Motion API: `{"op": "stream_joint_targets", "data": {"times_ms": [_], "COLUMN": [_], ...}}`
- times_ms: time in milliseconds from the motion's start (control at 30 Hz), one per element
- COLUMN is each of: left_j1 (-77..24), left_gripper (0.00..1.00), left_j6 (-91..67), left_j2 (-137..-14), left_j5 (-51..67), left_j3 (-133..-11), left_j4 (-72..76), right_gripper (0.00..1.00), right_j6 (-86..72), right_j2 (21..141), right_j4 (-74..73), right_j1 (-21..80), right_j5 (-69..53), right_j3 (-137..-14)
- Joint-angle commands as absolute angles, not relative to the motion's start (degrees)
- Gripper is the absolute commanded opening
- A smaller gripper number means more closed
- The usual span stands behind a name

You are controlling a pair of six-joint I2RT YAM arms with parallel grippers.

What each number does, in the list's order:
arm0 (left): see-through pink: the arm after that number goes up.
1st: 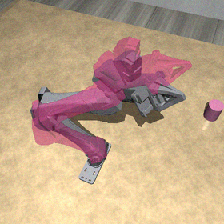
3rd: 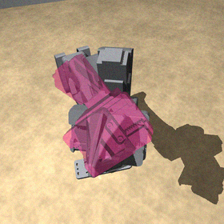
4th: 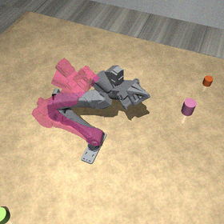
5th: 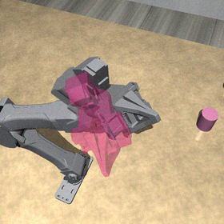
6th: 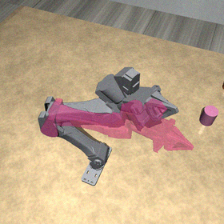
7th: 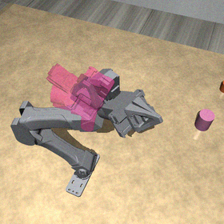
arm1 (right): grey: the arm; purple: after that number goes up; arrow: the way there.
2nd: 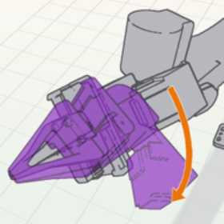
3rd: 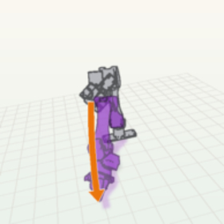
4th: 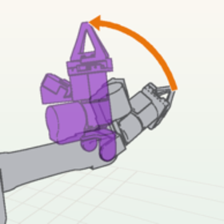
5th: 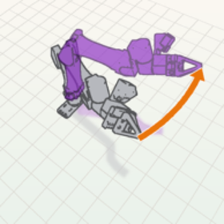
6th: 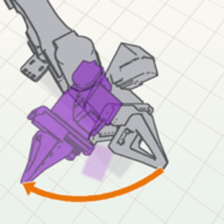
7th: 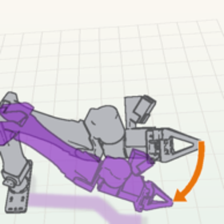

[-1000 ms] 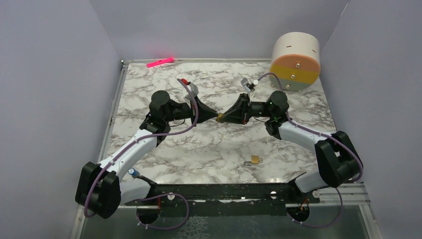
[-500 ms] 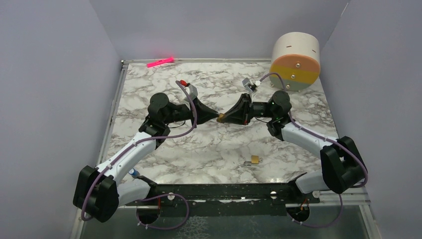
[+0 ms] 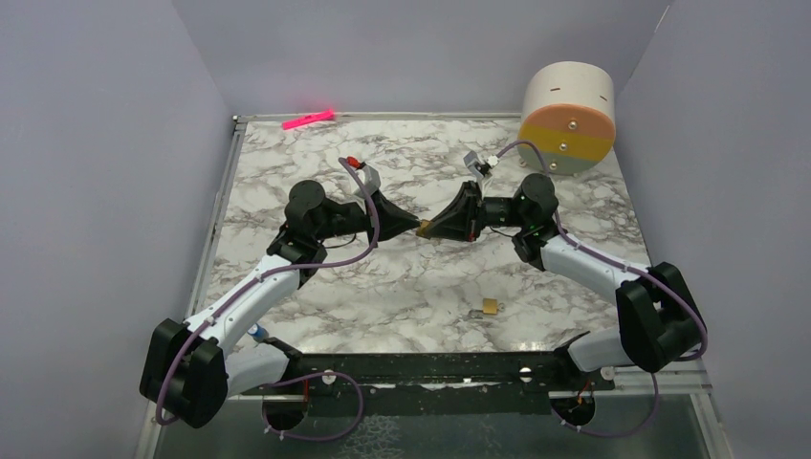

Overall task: Lock with the key
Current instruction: Lock the lock.

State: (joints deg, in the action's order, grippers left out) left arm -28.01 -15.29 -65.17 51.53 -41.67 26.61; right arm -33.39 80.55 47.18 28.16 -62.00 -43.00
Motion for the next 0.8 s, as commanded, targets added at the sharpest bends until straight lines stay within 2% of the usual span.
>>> {"op": "stream_joint_targets", "data": {"times_ms": [0, 767], "left_j1": [-32.8, -32.8], "left_gripper": [0.0, 0.0], "left_j6": [-14.4, -13.0], "left_j2": [-66.3, -65.7], "left_j5": [55.7, 53.9], "left_j3": [-40.5, -40.7], "left_j4": [23.5, 21.9], "right_gripper": [0.01, 0.01], "right_j6": [-33.7, -34.2], "right_j2": [80.5, 81.4], "right_j4": [51.2, 51.7], "right_j1": [31.3, 31.4], "right_j5": [-55.2, -55.7], "right_j3": [-45.3, -45.2]}}
